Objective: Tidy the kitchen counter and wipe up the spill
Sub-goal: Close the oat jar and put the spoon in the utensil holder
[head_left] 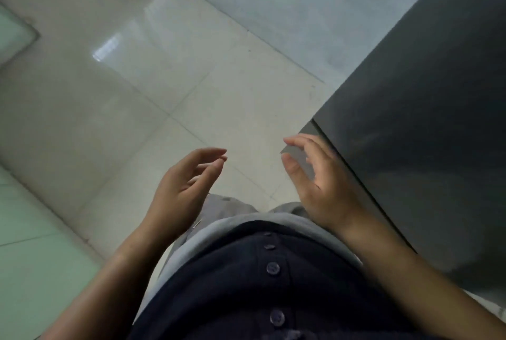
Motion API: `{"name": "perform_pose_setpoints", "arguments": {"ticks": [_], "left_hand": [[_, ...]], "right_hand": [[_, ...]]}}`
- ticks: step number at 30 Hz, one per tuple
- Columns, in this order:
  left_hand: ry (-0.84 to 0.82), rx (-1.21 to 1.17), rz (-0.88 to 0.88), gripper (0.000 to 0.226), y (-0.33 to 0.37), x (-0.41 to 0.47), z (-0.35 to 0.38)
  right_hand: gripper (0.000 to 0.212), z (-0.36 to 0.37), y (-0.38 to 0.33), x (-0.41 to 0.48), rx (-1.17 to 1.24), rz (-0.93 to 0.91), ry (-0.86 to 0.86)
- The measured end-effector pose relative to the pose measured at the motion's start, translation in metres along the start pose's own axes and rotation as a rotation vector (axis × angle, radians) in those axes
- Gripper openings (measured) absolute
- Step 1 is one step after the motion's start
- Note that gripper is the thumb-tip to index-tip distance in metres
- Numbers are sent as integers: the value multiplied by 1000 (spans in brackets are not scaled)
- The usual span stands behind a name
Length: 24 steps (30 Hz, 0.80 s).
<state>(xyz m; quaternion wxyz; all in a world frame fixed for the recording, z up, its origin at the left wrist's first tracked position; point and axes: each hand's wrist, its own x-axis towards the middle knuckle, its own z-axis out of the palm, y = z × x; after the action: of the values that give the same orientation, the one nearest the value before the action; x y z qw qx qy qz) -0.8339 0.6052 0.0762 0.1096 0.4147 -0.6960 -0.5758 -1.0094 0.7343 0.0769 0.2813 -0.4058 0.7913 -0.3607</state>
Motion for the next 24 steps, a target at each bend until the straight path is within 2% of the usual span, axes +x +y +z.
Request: {"name": "perform_pose_setpoints", "arguments": {"ticks": [8, 17, 22, 24], "left_hand": [[213, 0, -160, 17, -54, 1, -111], [573, -54, -280, 35, -101, -27, -258], [762, -218, -381, 26, -124, -45, -290], [817, -261, -423, 25, -134, -47, -305]], "right_hand": [[45, 89, -61, 79, -106, -121, -313], [46, 229, -193, 175, -102, -368, -538], [50, 285, -238, 206, -167, -505, -698], [44, 307, -252, 219, -177, -514, -754]]}}
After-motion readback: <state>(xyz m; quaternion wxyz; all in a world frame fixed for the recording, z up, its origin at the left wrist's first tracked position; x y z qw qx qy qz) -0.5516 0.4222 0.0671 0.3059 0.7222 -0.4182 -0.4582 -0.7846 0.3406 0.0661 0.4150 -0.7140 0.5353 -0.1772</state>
